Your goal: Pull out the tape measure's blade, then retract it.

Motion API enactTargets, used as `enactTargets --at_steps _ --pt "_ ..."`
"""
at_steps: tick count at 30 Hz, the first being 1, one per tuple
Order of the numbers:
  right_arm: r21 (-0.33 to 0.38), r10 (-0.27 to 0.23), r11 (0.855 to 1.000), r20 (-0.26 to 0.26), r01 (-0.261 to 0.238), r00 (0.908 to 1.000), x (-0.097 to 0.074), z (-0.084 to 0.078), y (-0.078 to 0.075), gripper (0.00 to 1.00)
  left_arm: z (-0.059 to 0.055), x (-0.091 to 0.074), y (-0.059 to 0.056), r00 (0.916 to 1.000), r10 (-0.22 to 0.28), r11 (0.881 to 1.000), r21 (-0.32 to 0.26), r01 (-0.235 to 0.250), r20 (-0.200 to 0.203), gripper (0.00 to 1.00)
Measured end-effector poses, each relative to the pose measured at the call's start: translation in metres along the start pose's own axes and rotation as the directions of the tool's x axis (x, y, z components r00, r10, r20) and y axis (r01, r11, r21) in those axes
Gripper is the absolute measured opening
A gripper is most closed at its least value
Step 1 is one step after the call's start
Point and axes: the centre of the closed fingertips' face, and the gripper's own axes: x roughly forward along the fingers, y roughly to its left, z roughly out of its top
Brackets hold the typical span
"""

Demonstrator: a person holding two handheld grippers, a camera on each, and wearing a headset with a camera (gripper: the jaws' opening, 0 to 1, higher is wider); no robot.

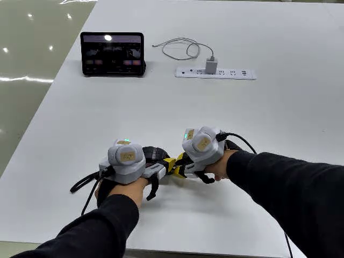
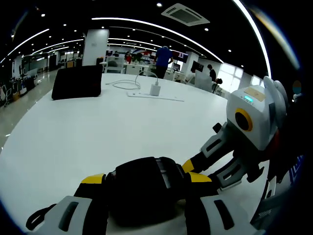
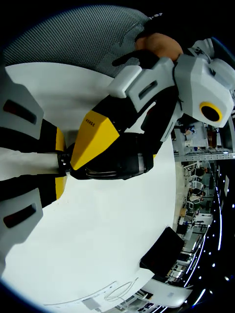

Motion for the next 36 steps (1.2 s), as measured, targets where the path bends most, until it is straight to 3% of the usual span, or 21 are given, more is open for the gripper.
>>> enactTargets --at_steps 22,25,36 --pt "-0.01 0.002 1.0 -0.005 -0.002 1.0 0.001 0.0003 0.0003 0.11 -0.0004 0.0007 -0.0001 1.0 -0.003 1.0 0.005 0.003 0.004 0.6" --pt "-0.049 -0.022 0.999 -0.018 0.021 0.9996 0.0013 0.0009 0.0013 0.11 -0.0007 0.0005 -0.0002 1.0 -0.003 1.0 0.006 0.003 0.005 0.6" --pt "-0.063 -0.058 0.996 -0.026 0.056 0.998 0.0007 0.001 -0.0005 0.12 -0.0009 -0.0001 -0.0001 1.0 -0.001 1.0 0.003 0.001 0.008 0.6"
